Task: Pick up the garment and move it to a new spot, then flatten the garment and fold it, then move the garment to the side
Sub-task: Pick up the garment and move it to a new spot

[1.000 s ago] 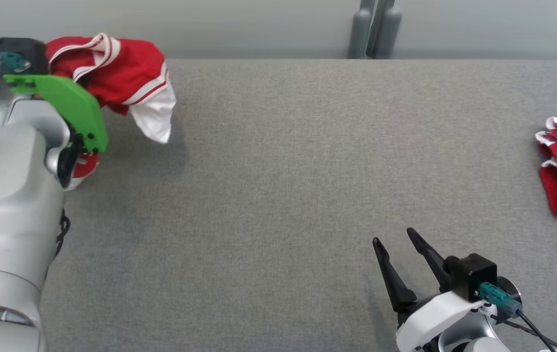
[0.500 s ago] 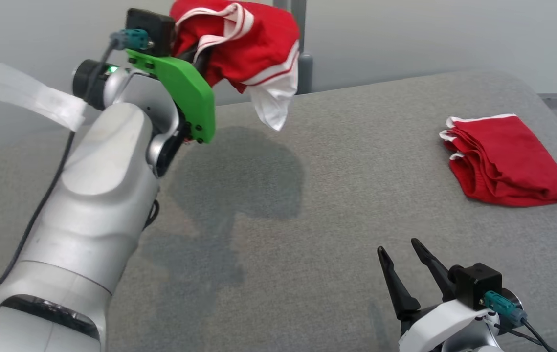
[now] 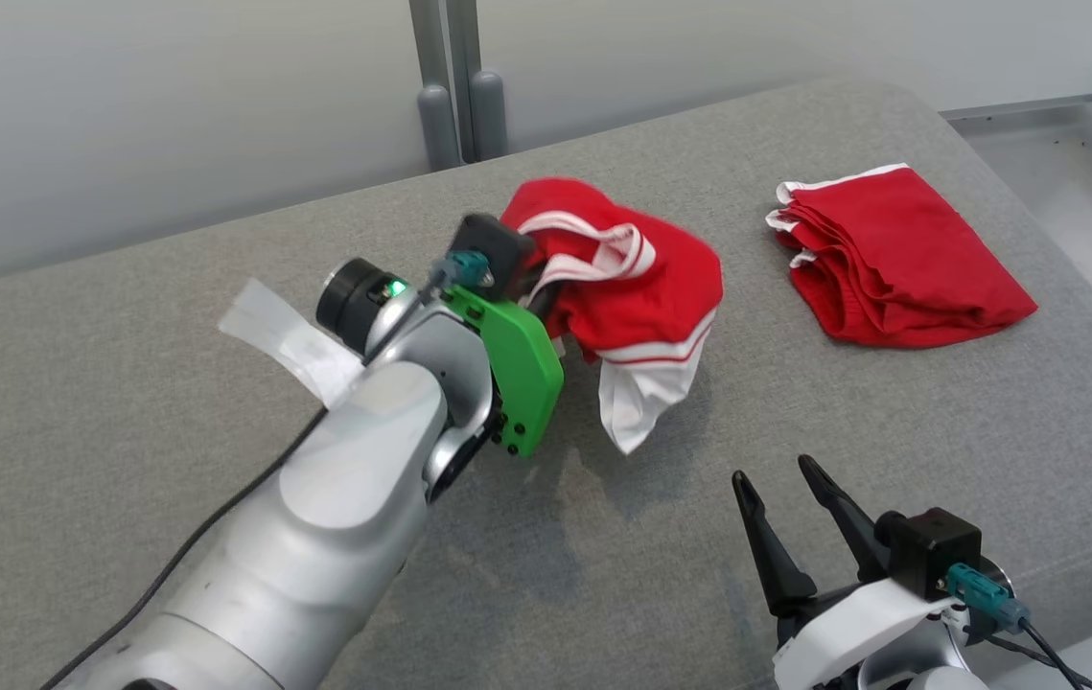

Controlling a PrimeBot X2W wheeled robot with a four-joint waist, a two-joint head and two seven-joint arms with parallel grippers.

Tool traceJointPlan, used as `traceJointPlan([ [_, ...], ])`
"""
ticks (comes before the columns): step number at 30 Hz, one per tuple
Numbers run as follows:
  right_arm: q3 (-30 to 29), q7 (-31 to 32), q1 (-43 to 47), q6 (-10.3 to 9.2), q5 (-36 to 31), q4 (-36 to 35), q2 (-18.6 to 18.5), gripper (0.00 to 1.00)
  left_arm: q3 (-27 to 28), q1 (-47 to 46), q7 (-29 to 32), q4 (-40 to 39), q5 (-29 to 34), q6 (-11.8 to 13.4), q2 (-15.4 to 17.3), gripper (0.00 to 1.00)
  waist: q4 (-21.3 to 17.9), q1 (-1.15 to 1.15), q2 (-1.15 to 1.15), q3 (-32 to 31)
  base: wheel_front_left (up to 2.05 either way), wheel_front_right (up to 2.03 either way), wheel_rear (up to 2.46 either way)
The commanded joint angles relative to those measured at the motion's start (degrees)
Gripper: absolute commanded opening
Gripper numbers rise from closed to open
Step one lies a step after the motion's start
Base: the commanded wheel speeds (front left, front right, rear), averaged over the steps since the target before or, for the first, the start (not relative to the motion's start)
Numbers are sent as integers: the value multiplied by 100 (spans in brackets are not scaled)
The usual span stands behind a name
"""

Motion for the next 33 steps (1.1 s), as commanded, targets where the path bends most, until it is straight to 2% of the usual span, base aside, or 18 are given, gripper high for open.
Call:
traceJointPlan([
  [1,28,-61,-94,-6,43,35,1,100,-115,118,-84,5,131,43,-19,0,-135,0,0,122,0,0,0],
  [5,121,-138,-148,-6,96,141,0,100,-471,410,-265,307,394,70,95,0,-204,0,0,145,0,0,0],
  [14,100,-128,-90,-6,46,250,0,100,-510,614,-616,866,475,253,398,0,-101,0,0,-11,0,0,0],
  [15,99,-114,-80,-7,47,243,0,100,-476,637,-659,921,445,282,434,14,-71,0,0,-34,0,0,0],
  [16,93,-108,-71,-7,38,236,1,100,-440,676,-686,993,395,293,470,47,-38,0,0,-55,0,0,0],
  [17,97,-96,-62,-7,30,234,1,100,-399,719,-682,1076,351,317,491,100,-3,0,0,-81,0,0,0],
  [24,80,-49,28,-7,21,200,0,100,-163,861,-938,1299,76,321,667,100,289,0,0,-218,0,0,0],
  [28,-8,-9,89,-7,-19,174,1,100,-140,907,-1008,1186,25,290,700,100,471,0,0,-299,0,0,0],
  [33,-79,24,190,-7,-26,124,0,100,-100,1050,-881,892,-77,372,785,100,638,0,0,-390,0,0,0],
])
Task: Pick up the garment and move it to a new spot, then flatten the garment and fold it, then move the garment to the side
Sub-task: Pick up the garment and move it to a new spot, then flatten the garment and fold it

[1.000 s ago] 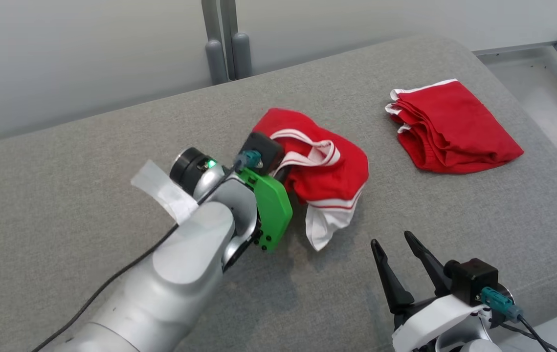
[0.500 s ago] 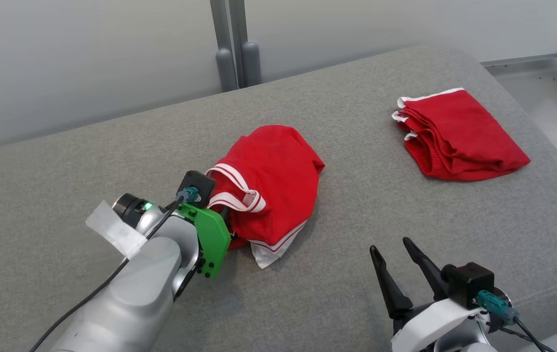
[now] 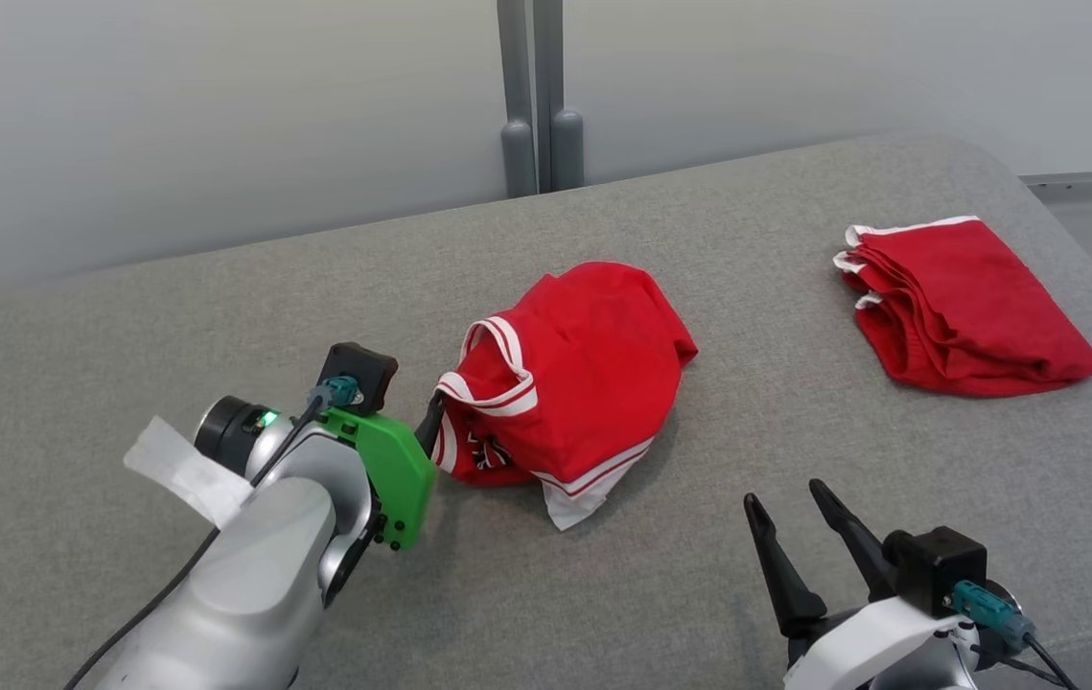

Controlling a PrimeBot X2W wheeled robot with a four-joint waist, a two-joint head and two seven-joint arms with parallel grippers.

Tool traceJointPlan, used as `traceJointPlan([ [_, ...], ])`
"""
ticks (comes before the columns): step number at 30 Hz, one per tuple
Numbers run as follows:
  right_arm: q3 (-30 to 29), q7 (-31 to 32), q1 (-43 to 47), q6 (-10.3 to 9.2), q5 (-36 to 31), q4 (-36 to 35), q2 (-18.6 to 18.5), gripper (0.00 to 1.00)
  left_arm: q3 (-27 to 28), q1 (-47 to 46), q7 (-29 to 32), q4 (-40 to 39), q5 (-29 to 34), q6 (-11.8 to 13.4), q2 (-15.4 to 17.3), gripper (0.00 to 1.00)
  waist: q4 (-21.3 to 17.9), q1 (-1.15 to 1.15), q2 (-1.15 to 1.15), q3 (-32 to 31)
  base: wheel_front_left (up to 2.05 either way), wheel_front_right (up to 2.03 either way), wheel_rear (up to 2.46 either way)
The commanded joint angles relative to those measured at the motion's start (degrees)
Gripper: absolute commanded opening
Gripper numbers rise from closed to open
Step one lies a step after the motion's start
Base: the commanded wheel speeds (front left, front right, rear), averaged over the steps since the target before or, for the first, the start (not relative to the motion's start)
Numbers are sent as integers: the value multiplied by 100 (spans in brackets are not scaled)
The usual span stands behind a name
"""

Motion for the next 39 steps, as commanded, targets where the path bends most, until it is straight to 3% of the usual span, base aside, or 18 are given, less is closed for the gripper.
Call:
traceJointPlan([
  [1,-28,19,95,-7,-47,-43,-2,100,34,161,67,-141,-44,61,107,100,139,0,0,-90,0,0,0],
  [14,-144,59,257,-7,-26,-145,-2,100,106,939,811,-1694,-239,515,1049,100,605,0,0,-202,0,0,0],
  [20,-172,81,302,-7,-29,-164,-3,100,118,1333,1103,-2602,-395,700,1247,100,771,0,0,-215,0,0,0],
  [29,-262,115,313,-7,-82,-206,-2,100,-35,1646,1391,-3660,-557,855,1052,100,739,0,0,-148,0,0,0],
  [39,-288,135,234,-7,-116,-213,-1,100,-222,1553,1488,-3926,-522,977,695,100,106,0,0,60,0,0,0],
])
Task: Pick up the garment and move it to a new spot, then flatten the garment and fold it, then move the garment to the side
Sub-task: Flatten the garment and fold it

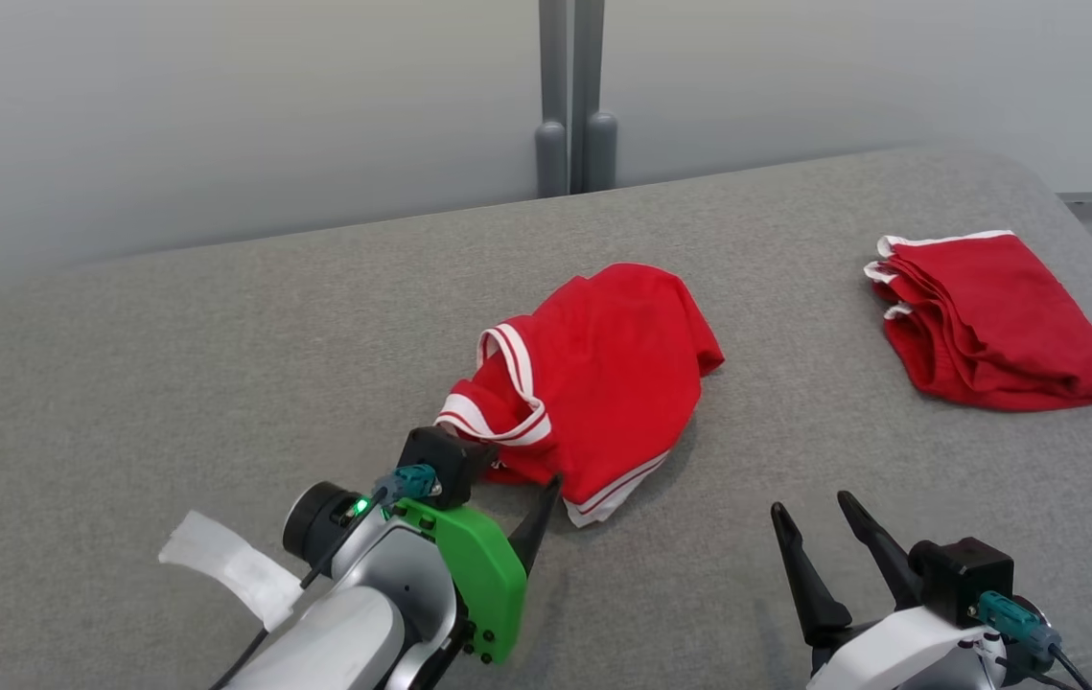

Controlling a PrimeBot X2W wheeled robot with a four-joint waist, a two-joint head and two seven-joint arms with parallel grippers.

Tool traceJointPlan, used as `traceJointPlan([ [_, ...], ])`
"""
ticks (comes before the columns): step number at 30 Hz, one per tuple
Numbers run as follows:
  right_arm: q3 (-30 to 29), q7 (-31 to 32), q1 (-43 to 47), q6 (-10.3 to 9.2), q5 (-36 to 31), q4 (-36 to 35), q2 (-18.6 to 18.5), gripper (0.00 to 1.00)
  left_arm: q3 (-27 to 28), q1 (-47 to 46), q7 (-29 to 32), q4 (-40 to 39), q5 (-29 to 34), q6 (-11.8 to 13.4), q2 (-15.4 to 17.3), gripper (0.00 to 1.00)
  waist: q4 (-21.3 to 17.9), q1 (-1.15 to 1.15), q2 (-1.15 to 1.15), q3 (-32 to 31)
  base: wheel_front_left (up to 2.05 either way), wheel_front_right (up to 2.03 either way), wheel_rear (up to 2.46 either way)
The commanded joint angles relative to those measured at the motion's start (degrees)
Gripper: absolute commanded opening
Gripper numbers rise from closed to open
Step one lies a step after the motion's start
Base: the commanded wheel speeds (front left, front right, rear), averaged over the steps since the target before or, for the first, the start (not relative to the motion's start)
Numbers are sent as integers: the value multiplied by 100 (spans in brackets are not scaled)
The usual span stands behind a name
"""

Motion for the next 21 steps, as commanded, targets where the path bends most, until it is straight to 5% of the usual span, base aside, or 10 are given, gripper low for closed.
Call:
traceJointPlan([
  [1,-15,2,-32,-7,-55,-11,-2,100,22,-118,-6,-28,65,52,-3,100,-284,0,0,133,0,0,0],
  [10,27,-82,-110,-7,14,35,0,100,83,-493,120,152,194,264,-67,100,-824,0,0,336,0,0,0],
  [16,47,-149,-157,-7,53,94,-1,100,163,-564,239,398,384,740,39,100,-1023,0,0,406,0,0,0],
  [21,17,-181,-131,-7,33,111,0,100,127,-423,405,334,270,719,98,100,-990,0,0,418,0,0,0],
])
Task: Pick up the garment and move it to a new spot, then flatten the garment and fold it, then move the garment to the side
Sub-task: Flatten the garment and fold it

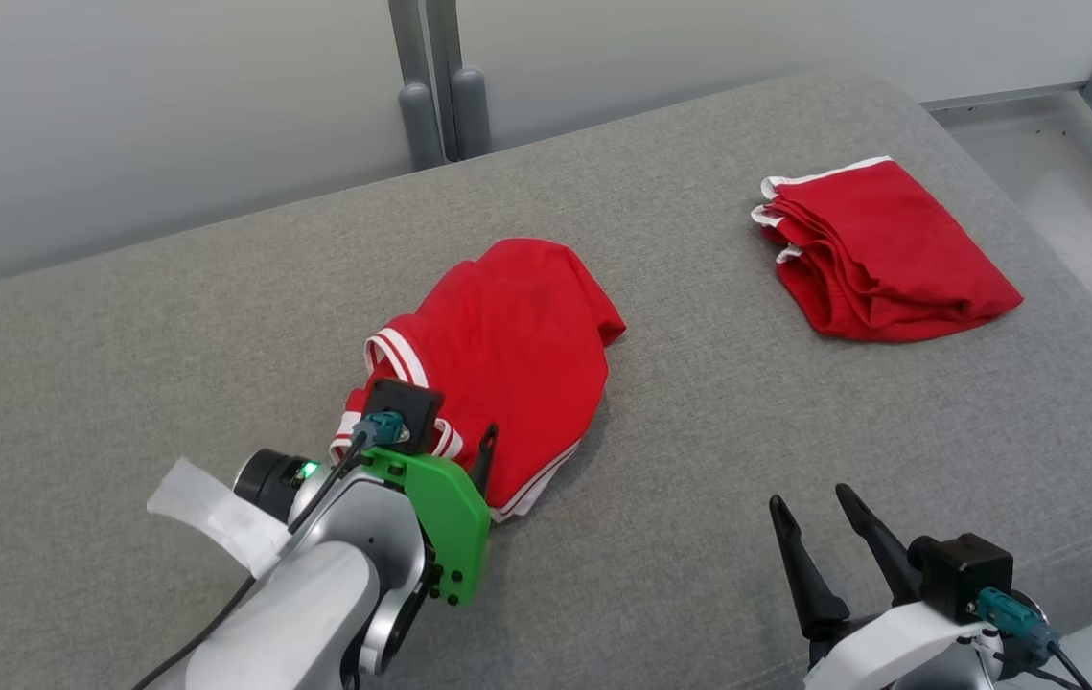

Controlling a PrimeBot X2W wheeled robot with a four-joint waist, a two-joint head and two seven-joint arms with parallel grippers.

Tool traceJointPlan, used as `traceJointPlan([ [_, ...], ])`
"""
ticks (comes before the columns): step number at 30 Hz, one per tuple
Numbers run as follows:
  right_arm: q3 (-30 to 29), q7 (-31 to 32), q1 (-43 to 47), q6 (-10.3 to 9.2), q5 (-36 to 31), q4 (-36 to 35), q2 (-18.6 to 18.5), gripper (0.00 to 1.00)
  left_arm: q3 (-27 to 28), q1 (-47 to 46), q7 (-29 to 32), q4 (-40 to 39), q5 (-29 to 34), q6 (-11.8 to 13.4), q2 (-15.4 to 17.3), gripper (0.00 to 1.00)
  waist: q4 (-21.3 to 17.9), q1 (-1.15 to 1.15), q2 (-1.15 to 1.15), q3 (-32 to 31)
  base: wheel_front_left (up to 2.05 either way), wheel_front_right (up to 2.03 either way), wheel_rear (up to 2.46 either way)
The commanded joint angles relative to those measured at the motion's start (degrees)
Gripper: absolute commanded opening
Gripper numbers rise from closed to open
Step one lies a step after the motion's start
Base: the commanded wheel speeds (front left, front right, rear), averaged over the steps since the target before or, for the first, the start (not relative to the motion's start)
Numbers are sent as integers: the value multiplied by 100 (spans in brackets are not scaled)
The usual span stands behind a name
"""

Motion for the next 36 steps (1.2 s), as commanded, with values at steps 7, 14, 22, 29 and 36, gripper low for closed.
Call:
traceJointPlan([
  [7,15,-27,-50,-7,-23,26,0,100,-44,201,214,-92,-49,144,130,100,167,0,0,-44,0,0,0],
  [14,88,6,-90,-7,-28,43,0,100,-111,203,112,-211,-140,-49,46,41,262,0,0,-96,0,0,0],
  [22,138,28,-118,-7,-41,39,0,100,-152,3,20,95,-103,-141,-71,40,178,0,0,-91,0,0,0],
  [29,86,-9,-115,-7,-12,63,1,100,-137,-261,-69,282,-119,-259,-163,0,90,0,0,-54,0,0,0],
  [36,110,-63,-124,-7,42,125,1,100,-47,-924,-236,186,-79,-509,-413,0,72,0,0,-132,0,0,0],
])
